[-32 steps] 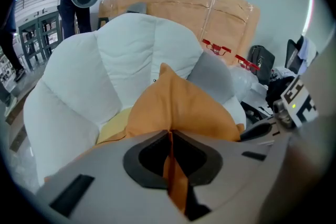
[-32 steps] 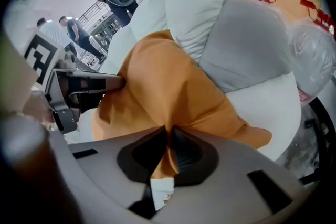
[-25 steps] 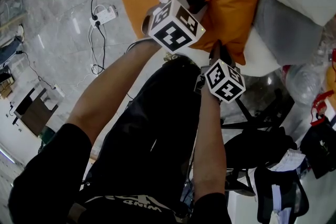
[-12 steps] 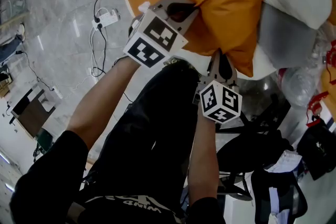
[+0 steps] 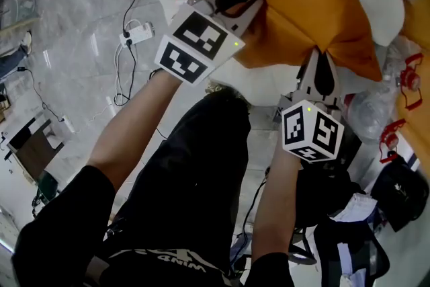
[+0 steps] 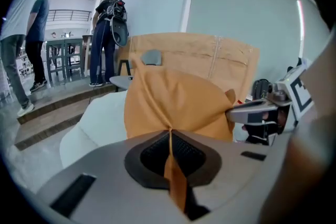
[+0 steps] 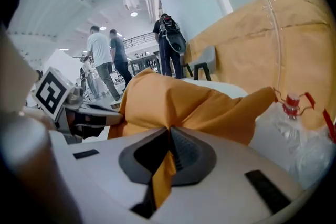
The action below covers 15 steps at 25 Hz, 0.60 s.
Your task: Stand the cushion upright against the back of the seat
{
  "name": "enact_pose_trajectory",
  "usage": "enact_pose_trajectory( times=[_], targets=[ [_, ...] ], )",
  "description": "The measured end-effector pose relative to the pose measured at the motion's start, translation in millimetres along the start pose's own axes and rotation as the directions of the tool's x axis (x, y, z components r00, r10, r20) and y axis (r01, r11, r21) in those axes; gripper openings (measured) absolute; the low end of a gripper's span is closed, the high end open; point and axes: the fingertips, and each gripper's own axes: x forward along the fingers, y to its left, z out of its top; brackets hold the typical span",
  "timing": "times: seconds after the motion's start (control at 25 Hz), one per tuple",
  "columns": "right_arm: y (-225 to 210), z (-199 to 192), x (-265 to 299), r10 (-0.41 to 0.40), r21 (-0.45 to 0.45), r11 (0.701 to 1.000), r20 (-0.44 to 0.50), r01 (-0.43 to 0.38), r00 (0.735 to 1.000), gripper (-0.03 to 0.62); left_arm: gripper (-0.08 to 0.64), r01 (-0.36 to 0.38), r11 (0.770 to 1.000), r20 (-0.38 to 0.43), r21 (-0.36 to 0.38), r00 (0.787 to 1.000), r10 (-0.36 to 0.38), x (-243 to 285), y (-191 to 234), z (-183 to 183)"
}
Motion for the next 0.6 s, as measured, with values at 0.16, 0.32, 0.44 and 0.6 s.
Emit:
enact_pose_trajectory(
  times=[0.16, 0.32, 0.44, 0.6],
  targets=[
    [-11, 52, 20, 0.017, -0.095, 0.995, 0.078, -0.010, 0.997, 0.028, 0.012, -0.030, 0.999, 0.060, 0.019, 0.998, 0.029, 10, 8, 30],
    [-15, 85, 35, 0.036, -0.151, 0.988, 0.133, -0.016, 0.990, 0.028, 0.012, -0.055, 0.998, 0.117, 0.009, 0.992, 0.054, 15, 17, 52],
    [-14, 100, 40, 0.054, -0.192, 0.981, 0.158, -0.023, 0.986, 0.028, 0.012, -0.077, 0.997, 0.151, -0.001, 0.985, 0.077, 16, 25, 64],
    [-13, 97, 49, 0.068, -0.238, 0.971, 0.139, -0.033, 0.988, 0.028, 0.012, -0.100, 0.995, 0.153, 0.003, 0.983, 0.098, 21, 33, 62]
  ],
)
